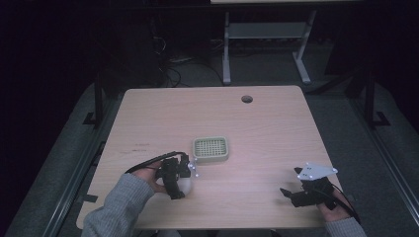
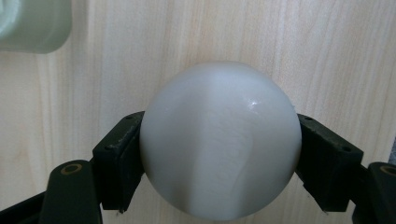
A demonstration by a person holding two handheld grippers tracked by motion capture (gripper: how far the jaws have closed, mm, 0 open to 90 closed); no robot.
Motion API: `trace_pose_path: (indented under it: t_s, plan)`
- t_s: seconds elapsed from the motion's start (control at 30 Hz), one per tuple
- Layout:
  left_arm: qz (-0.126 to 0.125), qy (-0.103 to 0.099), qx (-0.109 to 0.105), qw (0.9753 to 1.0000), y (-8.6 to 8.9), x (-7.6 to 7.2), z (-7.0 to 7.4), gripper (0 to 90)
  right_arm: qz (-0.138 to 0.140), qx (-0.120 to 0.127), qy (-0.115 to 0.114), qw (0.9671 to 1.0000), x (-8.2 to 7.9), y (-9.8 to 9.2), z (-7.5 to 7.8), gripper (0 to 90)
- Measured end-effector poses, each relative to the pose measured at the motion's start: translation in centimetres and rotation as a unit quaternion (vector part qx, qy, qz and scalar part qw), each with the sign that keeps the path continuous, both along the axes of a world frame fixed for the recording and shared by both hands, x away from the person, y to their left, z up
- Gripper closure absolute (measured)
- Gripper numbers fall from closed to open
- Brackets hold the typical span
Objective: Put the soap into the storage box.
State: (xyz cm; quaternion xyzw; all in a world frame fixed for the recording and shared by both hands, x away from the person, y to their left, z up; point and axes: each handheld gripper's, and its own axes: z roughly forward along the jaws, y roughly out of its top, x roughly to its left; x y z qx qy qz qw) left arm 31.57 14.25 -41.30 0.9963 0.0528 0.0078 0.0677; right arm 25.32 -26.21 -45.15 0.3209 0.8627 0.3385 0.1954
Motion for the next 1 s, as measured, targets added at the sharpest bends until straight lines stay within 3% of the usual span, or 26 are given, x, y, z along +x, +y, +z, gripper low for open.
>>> trace_pose_path:
  t_s: [0.6, 1.0]
  plan:
    - [-0.001, 0.0, -0.007, 1.0, -0.5, 1.0, 1.3, 24.1, 0.001, 0.003, 0.001, 1.0, 0.2, 0.3, 0.0, 13.9]
    - [-0.004, -0.001, -0.011, 0.9999, -1.1, 2.4, 2.3, 24.1, 0.004, 0.0, -0.003, 1.0, 0.2, 0.4, 0.0, 13.9]
